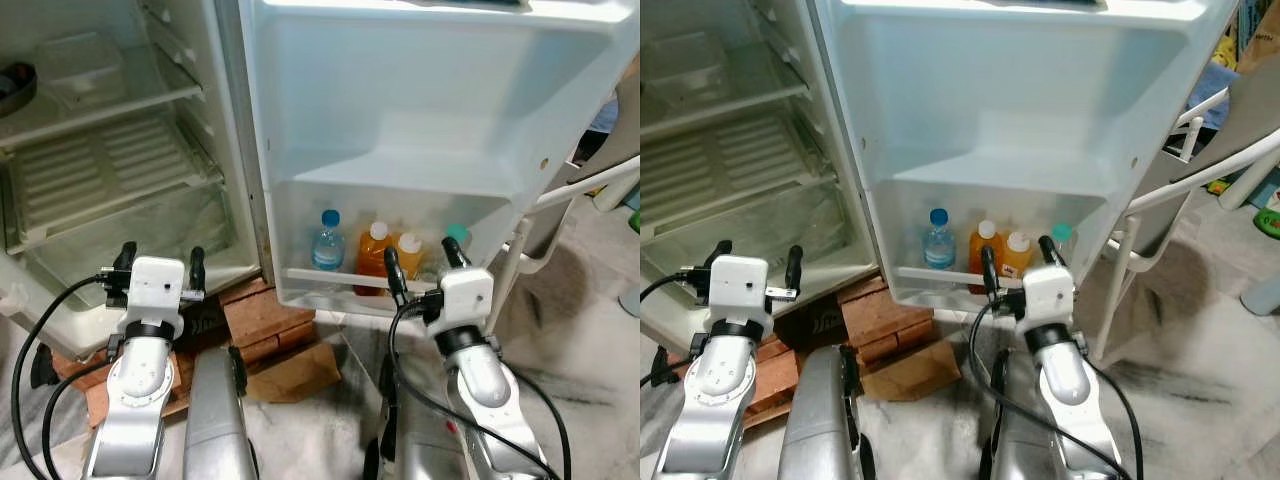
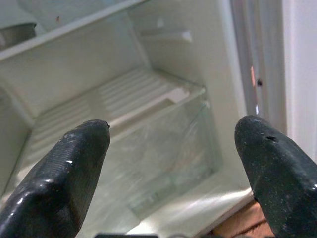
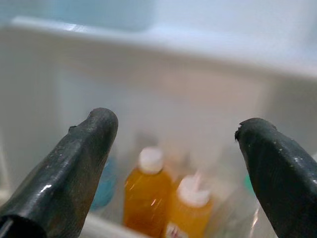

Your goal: Restocking fridge

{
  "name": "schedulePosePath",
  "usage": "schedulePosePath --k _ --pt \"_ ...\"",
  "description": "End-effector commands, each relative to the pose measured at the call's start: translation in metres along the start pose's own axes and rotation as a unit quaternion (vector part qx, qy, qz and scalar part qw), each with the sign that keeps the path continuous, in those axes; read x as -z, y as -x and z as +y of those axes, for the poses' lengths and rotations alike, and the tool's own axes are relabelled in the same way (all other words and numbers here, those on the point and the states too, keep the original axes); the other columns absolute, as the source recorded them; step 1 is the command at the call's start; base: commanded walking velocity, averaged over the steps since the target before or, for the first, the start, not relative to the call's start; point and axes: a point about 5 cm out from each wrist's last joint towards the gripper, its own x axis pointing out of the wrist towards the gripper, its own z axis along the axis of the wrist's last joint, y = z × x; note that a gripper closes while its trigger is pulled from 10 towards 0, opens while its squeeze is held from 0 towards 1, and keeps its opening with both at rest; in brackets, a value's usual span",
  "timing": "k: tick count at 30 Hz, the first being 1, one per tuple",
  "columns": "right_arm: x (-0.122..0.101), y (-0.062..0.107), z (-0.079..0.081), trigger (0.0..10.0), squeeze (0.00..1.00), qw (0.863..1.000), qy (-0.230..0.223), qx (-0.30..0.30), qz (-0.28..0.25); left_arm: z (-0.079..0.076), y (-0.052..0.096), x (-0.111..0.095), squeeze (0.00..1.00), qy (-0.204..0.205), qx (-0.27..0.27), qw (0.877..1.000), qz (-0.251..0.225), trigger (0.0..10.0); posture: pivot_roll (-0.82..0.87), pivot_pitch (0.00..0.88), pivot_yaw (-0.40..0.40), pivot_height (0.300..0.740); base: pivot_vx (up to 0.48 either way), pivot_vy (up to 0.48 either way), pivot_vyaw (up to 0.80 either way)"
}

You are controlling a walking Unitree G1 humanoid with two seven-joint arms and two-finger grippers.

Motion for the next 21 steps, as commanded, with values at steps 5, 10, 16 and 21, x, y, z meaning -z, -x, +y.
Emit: schedulePosePath --k 5,10,16,21 --pt "-0.004 -0.011 -0.002 10.0 0.0 1.0 -0.01 0.009 0.002 -0.007 0.004 0.01 0.0 0.032 0.035 0.999 0.02 10.0 0.12 0.0 0.002 0.581 0.0 0.0 0.0" --pt "-0.001 -0.013 -0.004 10.0 0.0 0.999 -0.026 0.019 0.013 -0.013 0.004 0.012 0.0 0.024 0.043 0.999 0.016 10.0 0.12 0.0 0.006 0.616 0.0 0.0 0.0" --pt "0.001 -0.015 -0.004 10.0 0.0 0.999 -0.037 0.023 0.02 -0.017 -0.002 0.011 0.0 0.037 0.059 0.997 0.013 10.0 0.12 0.0 0.002 0.665 0.0 0.0 0.0" --pt "0.004 -0.014 -0.005 10.0 0.0 0.997 -0.061 0.038 0.033 -0.018 -0.003 0.009 0.0 0.025 0.05 0.998 0.007 10.0 0.11 0.0 0.005 0.699 0.0 0.0 0.0"
